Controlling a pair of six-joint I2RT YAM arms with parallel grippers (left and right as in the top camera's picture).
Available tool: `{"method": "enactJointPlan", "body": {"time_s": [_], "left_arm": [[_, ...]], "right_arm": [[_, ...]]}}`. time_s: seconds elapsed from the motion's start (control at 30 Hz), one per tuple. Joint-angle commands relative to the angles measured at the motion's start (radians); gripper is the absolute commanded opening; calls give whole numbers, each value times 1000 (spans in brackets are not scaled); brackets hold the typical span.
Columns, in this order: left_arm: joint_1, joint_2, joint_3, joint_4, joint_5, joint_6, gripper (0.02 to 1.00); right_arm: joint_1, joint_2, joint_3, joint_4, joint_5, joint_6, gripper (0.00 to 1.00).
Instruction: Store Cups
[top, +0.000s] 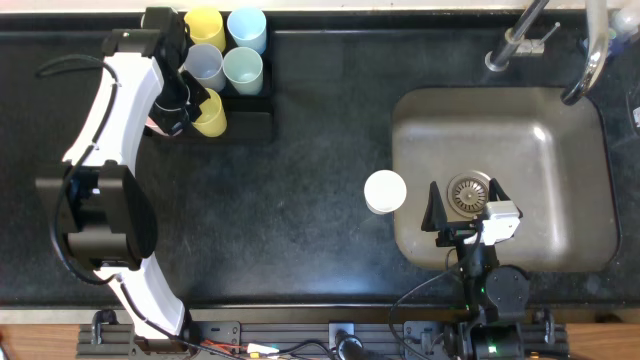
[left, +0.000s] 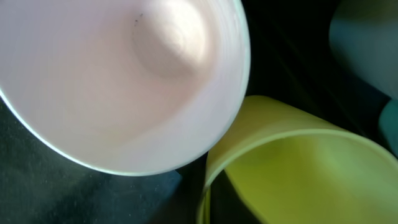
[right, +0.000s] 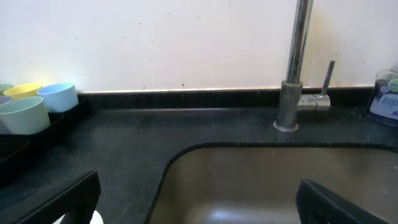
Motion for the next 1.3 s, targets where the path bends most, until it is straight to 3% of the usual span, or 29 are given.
{"method": "enactJointPlan", "body": {"time_s": [0.03, 0.07, 0.27, 0.6, 0.77, 0.87, 0.97, 1.07, 1.3], "left_arm": [[7, 26, -11, 0, -18, -12, 873], [7, 26, -11, 0, -17, -12, 998], [6, -57, -11, -16, -18, -11, 998], [3, -435, -11, -161, -23, 2, 998], [-27, -683, -39, -350, -37, 127, 998], [-45, -859, -176, -328, -93, 205, 998], [-45, -1073, -440, -143, -96, 456, 1000], [-45, -1305, -766, 227, -77, 636, 998], [-45, -1667, -1411, 1298, 64, 764, 998]], "right_arm": [[-7, -7, -5, 5, 0, 0, 998], [-7, -7, -5, 5, 0, 0, 996], [-7, -7, -5, 5, 0, 0, 998], [-7, -7, -5, 5, 0, 0, 993], [-7, -7, -5, 5, 0, 0, 998], [-7, -7, -5, 5, 0, 0, 998], [-7, -7, -5, 5, 0, 0, 998], [-7, -7, -5, 5, 0, 0, 998], [-7, -7, -5, 5, 0, 0, 998]]}}
